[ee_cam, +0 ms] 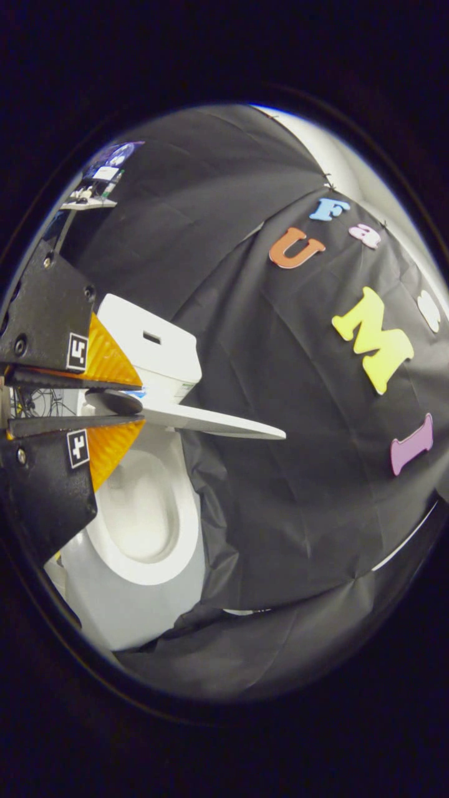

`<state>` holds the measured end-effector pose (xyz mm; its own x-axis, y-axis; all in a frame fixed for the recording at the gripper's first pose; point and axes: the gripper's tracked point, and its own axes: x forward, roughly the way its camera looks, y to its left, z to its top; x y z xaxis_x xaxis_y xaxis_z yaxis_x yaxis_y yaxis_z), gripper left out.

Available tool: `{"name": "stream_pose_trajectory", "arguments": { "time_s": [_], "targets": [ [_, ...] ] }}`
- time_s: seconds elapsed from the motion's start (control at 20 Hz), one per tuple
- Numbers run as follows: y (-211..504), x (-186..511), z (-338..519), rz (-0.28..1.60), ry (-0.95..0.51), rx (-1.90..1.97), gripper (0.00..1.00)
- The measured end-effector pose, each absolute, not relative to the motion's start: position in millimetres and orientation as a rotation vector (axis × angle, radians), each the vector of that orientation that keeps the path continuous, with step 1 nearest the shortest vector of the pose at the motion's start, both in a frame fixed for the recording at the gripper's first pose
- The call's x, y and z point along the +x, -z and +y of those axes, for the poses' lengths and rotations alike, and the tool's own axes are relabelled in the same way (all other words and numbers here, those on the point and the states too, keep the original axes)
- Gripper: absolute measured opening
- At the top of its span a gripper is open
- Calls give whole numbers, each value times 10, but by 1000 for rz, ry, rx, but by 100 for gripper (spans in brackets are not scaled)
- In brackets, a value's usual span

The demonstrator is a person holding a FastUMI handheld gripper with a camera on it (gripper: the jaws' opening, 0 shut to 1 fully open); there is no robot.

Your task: Open the toilet lid.

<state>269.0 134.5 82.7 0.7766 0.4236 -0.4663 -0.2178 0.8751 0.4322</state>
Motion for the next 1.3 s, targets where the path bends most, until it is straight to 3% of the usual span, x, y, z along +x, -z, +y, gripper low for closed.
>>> {"name": "stream_pose_trajectory", "arguments": {
  "time_s": [0.3, 1.3],
  "targets": [
    [-926, 2713, 1623, 583, -307, 277, 22],
    [-1050, 2697, 2491, 552, -351, 118, 23]
  ]
}}
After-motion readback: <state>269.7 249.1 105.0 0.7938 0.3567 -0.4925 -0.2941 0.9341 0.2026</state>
